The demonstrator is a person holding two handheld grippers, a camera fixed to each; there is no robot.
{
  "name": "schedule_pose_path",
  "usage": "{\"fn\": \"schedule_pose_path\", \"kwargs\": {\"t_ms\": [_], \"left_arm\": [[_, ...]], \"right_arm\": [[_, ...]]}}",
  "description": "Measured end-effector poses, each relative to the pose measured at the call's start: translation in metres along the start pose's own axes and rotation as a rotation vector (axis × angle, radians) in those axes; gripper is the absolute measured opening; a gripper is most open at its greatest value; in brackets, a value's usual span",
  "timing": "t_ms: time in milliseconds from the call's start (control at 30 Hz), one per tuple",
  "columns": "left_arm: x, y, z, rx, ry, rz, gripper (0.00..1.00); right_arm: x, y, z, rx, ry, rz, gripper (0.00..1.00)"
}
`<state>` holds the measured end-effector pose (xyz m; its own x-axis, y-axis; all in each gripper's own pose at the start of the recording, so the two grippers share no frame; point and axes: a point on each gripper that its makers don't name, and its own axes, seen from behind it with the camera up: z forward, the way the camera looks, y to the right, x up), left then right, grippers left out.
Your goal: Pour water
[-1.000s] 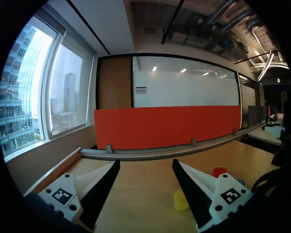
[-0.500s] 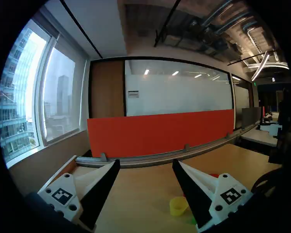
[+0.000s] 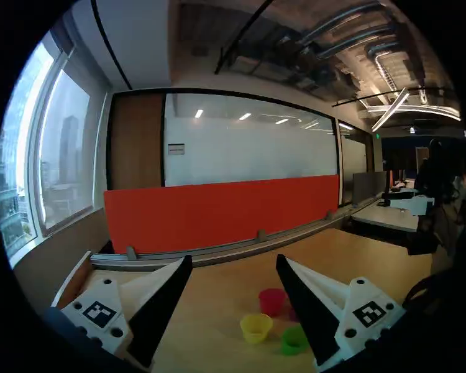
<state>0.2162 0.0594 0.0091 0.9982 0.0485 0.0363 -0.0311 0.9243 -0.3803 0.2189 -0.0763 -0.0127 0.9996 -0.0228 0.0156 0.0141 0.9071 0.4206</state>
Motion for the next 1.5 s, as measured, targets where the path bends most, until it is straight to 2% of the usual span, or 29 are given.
{"fn": "schedule_pose_path", "kwargs": {"t_ms": [300, 733, 1000, 1500], "left_arm": [[-0.004, 0.019, -0.002, -0.085, -0.005, 0.02, 1.0], [-0.013, 0.043, -0.004, -0.192, -0.034, 0.04, 1.0], [-0.031, 0.058, -0.003, -0.254, -0.073, 0.043, 1.0], [-0.076, 0.072, 0.005, -0.31, -0.154, 0.061, 1.0]], "right_arm": [[0.001, -0.02, 0.001, 0.087, -0.008, -0.002, 1.0], [-0.015, -0.043, 0.001, 0.195, -0.082, -0.049, 1.0], [-0.033, -0.054, -0.003, 0.259, -0.144, -0.074, 1.0], [-0.079, -0.06, -0.007, 0.327, -0.259, -0.09, 1.0]]}}
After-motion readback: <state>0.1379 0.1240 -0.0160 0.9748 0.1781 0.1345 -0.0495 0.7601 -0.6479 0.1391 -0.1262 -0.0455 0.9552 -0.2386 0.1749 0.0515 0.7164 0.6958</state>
